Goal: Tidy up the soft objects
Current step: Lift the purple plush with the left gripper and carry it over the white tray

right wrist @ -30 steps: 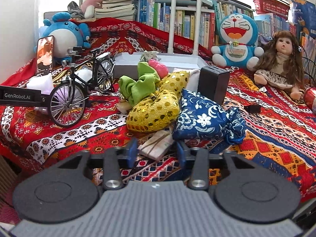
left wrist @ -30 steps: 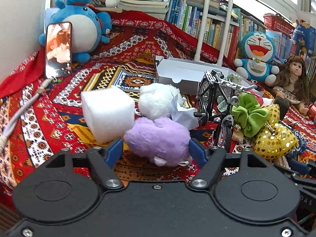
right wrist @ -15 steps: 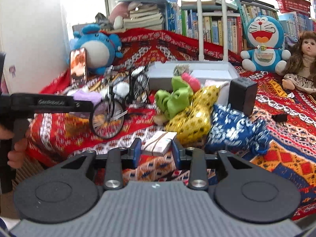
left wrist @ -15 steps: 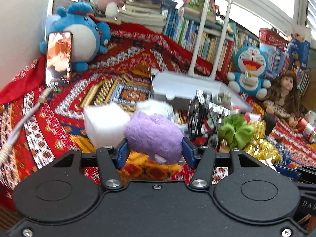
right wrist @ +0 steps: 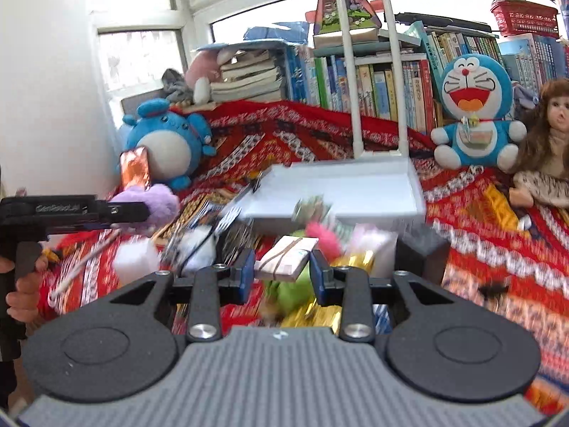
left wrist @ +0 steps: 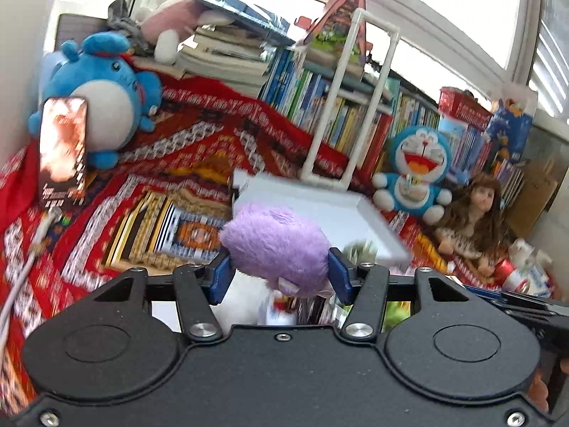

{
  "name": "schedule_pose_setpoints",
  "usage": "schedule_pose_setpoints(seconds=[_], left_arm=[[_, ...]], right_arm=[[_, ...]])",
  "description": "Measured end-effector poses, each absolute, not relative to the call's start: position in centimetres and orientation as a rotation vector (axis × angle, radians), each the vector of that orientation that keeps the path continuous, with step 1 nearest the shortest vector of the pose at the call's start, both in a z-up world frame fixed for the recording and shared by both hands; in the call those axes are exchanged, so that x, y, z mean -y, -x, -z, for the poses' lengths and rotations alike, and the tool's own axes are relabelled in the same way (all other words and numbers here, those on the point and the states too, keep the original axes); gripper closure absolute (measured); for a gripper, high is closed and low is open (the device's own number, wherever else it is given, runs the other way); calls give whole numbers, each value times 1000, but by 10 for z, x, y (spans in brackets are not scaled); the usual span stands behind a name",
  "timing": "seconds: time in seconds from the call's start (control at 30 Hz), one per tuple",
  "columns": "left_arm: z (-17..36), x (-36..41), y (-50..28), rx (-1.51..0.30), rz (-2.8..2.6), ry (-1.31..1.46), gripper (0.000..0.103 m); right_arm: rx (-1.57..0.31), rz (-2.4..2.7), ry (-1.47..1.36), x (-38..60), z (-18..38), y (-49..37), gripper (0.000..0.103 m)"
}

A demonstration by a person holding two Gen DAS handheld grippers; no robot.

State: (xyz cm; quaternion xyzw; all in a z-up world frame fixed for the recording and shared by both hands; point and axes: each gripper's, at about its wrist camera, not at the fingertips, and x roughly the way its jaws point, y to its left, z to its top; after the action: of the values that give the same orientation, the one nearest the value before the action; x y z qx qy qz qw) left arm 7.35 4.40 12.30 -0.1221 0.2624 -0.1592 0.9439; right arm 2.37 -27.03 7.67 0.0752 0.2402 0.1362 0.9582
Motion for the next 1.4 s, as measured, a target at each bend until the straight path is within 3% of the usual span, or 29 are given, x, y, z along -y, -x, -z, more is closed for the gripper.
schedule_pose_setpoints(seconds=[0.23,0.6,1.4], left_arm=[[-151,-20,-163,-677,396,280,50],[-102,39,-289,-975,365,269,50],[-40,44,-332,-1103,289,257,49]], right_arm=[[-588,-270,-197,296,-102,-108,65],[-890,-148,-171,292,-61,-235,65],[-1040,-78,-137,278,-9,-276,65]])
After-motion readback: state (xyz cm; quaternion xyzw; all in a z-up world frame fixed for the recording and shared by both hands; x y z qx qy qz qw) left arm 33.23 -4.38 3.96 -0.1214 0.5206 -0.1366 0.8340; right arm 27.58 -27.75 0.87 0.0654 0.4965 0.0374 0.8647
